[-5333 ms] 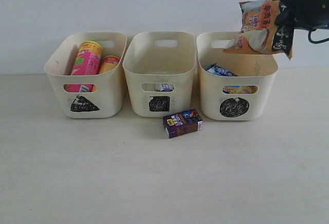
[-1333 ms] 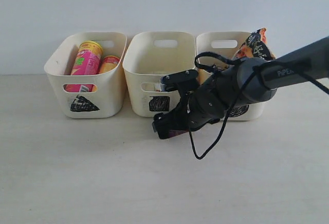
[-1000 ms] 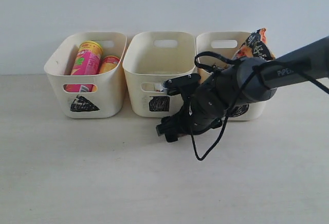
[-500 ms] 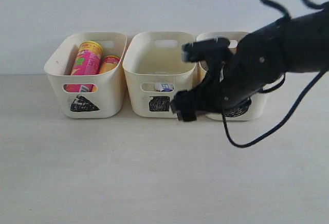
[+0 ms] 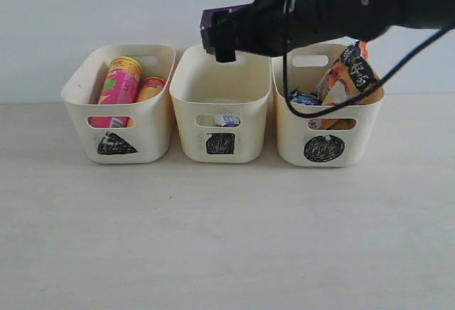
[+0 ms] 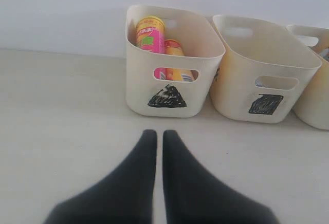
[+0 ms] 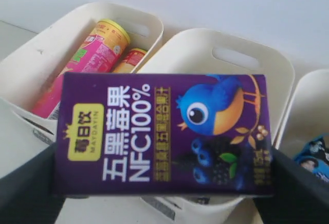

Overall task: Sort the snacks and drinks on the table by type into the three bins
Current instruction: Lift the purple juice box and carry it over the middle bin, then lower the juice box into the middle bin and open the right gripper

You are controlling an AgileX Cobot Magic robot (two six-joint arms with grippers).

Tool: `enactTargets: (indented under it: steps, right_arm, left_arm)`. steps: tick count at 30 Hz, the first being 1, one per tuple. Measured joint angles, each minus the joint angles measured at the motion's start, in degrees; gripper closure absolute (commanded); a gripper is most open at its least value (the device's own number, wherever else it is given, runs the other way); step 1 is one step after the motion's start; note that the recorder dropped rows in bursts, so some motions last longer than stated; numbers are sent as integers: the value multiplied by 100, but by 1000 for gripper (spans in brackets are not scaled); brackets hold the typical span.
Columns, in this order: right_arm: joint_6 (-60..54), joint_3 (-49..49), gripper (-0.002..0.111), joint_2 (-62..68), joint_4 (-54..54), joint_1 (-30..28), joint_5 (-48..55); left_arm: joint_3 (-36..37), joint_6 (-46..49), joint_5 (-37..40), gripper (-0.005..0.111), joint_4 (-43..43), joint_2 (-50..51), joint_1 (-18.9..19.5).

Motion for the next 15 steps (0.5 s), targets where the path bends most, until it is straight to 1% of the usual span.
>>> enactTargets:
  steps: [8,15]
  right_arm:
    - [-105,-1104,107,1250,-10,-200,19]
    - [-205,-1622,107,1850,-10,-286,43]
  left_arm:
    - [0,0,0,102,0,0,0]
    - [0,0,0,102,0,0,0]
